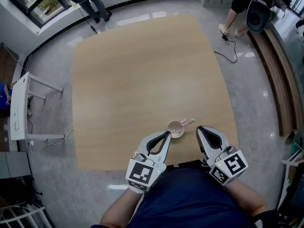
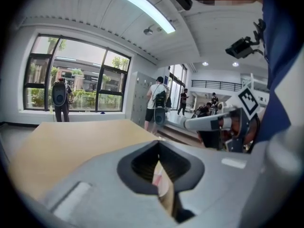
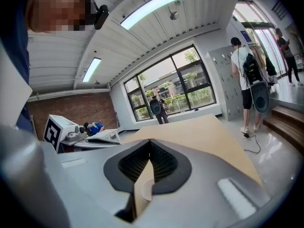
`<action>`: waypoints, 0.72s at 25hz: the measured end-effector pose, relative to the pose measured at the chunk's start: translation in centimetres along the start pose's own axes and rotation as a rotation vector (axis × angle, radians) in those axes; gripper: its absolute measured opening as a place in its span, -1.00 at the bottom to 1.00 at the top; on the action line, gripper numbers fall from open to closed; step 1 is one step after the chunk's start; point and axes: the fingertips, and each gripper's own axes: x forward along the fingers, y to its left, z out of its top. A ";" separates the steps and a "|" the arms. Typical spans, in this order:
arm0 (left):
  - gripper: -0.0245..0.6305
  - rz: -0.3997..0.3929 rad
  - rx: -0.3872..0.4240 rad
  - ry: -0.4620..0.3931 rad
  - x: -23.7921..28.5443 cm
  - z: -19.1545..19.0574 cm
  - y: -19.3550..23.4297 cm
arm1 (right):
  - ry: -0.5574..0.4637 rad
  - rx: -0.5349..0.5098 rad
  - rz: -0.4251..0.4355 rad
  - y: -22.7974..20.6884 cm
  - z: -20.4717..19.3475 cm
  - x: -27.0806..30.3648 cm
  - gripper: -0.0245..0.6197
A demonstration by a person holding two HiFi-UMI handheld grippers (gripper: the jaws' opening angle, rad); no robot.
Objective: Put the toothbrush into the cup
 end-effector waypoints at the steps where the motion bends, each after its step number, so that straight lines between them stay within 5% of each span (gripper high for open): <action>1: -0.91 0.004 -0.005 -0.001 -0.1 -0.1 0.0 | -0.004 -0.013 0.012 0.3 0.2 0.2 -0.89; 10: -0.91 0.019 -0.013 0.013 -0.2 -0.8 0.7 | -0.051 -0.140 0.119 3.1 1.5 1.0 -0.89; 18: -0.91 0.008 0.012 0.035 0.5 -1.3 0.4 | -0.064 -0.149 0.106 2.6 1.8 0.7 -0.89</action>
